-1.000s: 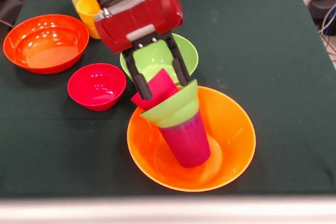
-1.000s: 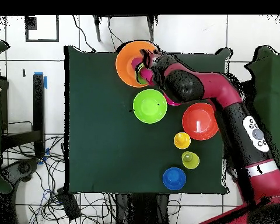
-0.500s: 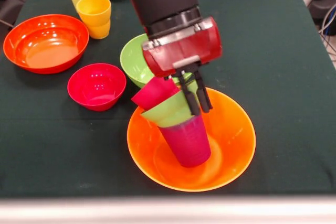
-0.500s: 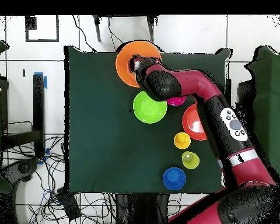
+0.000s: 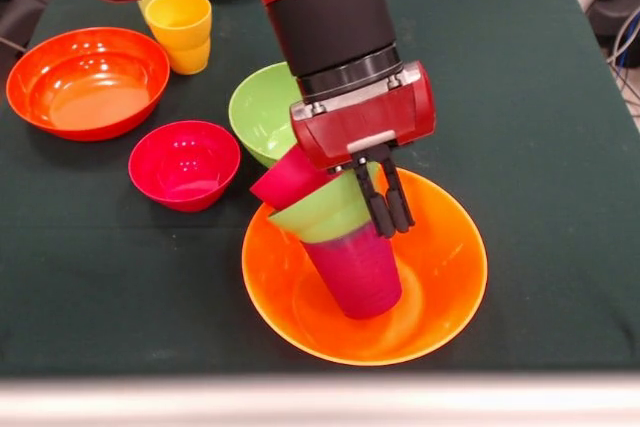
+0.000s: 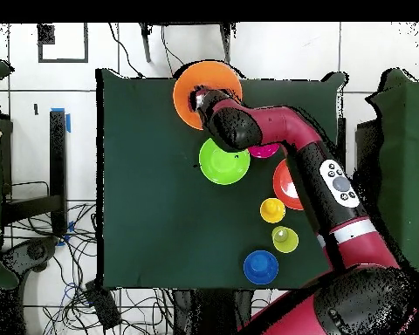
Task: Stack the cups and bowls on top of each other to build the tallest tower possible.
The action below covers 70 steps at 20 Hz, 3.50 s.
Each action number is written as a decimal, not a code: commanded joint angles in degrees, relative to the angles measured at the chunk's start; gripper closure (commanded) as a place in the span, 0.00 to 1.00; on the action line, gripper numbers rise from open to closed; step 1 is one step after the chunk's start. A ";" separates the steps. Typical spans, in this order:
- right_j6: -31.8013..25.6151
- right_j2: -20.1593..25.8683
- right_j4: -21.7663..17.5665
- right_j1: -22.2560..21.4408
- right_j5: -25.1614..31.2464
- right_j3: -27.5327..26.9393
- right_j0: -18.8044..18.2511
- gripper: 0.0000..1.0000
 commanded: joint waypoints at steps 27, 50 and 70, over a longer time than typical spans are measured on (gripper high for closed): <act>14.28 -34.90 14.43 -11.43 19.45 10.17 10.76 1.00; 6.48 -36.39 25.76 -10.16 16.12 9.86 12.61 1.00; 4.32 -44.51 16.79 -18.34 3.13 9.04 19.25 0.00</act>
